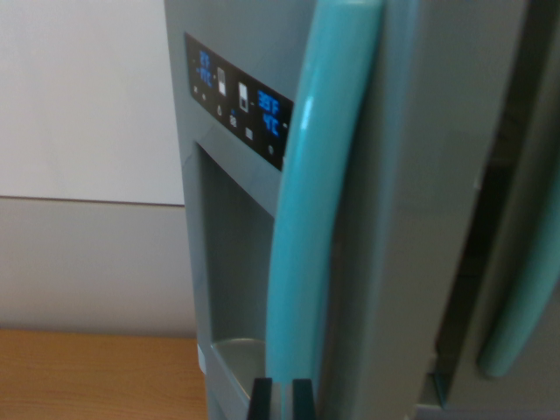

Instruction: Close fridge door

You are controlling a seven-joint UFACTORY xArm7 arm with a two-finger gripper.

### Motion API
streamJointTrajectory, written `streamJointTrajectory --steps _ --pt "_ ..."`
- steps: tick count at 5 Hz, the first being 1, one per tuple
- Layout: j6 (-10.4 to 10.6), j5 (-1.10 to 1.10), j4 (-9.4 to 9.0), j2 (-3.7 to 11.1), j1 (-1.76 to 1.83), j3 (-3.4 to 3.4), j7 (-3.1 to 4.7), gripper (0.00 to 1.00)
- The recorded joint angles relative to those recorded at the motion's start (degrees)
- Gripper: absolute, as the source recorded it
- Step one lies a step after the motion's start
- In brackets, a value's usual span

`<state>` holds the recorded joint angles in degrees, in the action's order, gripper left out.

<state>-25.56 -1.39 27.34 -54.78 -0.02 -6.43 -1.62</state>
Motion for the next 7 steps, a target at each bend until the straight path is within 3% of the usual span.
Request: streamJointTrajectory --steps 1,2,3,4,5,6,7 --pt "0.0 0.0 2.41 3.6 0.0 -0.21 0.0 1.0" --pt "0.0 0.0 2.41 3.6 0.0 -0.21 0.0 1.0" --pt "0.0 0.0 4.88 7.08 0.0 -0.83 0.0 1.0" --pt "0.0 0.0 4.88 7.08 0.0 -0.83 0.0 1.0" --pt "0.0 0.0 6.72 10.04 0.0 -1.61 0.0 1.0" --pt "0.0 0.0 6.72 10.04 0.0 -1.61 0.0 1.0" --pt "0.0 0.0 8.52 12.99 0.0 -1.81 0.0 1.0"
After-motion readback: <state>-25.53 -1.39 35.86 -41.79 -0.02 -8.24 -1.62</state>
